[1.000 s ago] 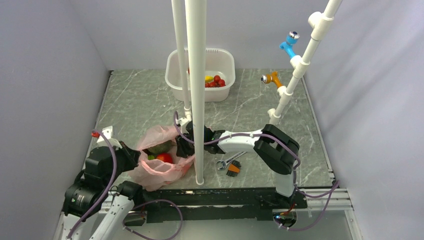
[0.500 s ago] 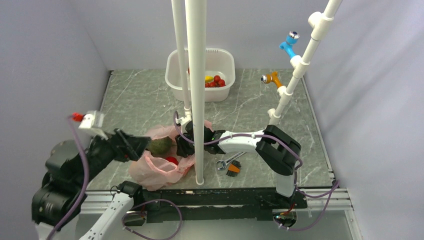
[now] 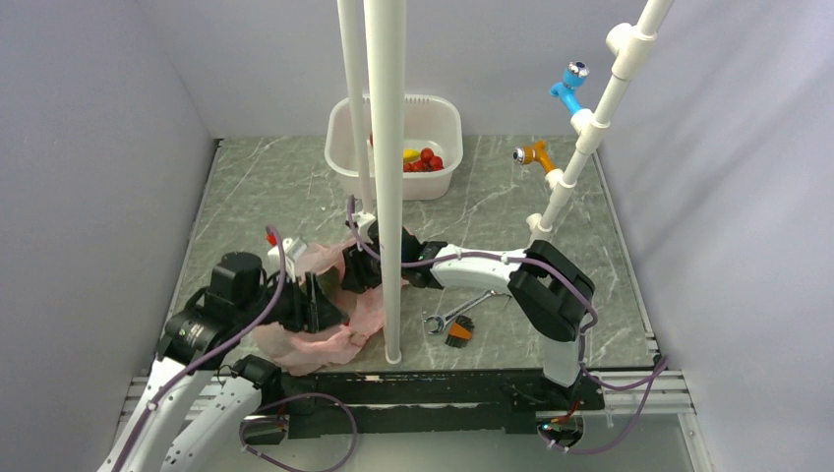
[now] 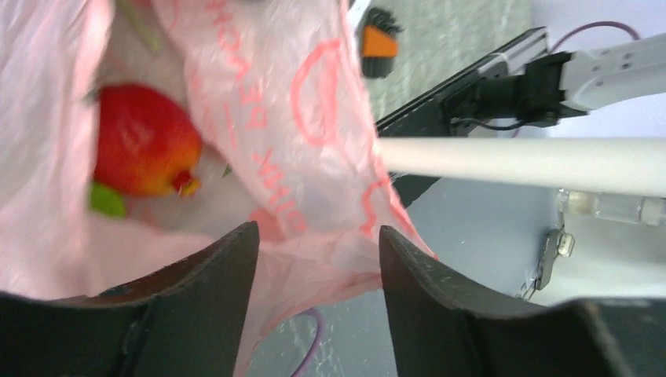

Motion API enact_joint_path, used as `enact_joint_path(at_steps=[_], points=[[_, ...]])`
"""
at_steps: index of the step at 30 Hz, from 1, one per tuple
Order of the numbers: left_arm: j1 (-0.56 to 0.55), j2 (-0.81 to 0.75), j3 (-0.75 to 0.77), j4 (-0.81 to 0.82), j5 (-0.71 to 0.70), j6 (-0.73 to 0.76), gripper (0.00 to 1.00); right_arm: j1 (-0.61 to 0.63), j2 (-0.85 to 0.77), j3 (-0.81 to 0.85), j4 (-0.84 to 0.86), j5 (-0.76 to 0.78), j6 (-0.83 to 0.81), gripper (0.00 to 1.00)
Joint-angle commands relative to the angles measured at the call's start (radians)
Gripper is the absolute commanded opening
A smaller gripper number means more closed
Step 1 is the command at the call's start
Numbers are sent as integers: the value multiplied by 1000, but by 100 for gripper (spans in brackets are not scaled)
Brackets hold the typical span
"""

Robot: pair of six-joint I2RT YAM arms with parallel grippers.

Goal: Take the fake fruits out of the plastic bag

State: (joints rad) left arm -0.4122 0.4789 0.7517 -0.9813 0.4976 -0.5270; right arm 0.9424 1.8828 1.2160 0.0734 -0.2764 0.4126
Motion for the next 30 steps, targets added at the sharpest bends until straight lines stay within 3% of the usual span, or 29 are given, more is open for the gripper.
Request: enact_joint_path(at_steps=[1,6,11,15,20,22,30], points=[[-11,-61,-51,-145,-86,-33,56,-55,34,90,28,-35,10,46],[-29,-57,-73,-245,-182,-27,52,-75,98,203,-2,6,-24,47],[-35,-49,-96,-252,-188,-14,60,-79,140,311,-46,57,-75,51],[-34,-36,-66,-226,-179,-3,71,-80,140,375,-140,7,-103,56],[-36,-20,84,-158,-190,26,87,-80,11,245,-158,-193,-107,68],[-36,18,157,-163,-238,52,89,-80,-37,200,-151,-255,-98,69],[-35,108,420,-162,-519,105,93,-8,-137,26,-79,-273,-115,63]])
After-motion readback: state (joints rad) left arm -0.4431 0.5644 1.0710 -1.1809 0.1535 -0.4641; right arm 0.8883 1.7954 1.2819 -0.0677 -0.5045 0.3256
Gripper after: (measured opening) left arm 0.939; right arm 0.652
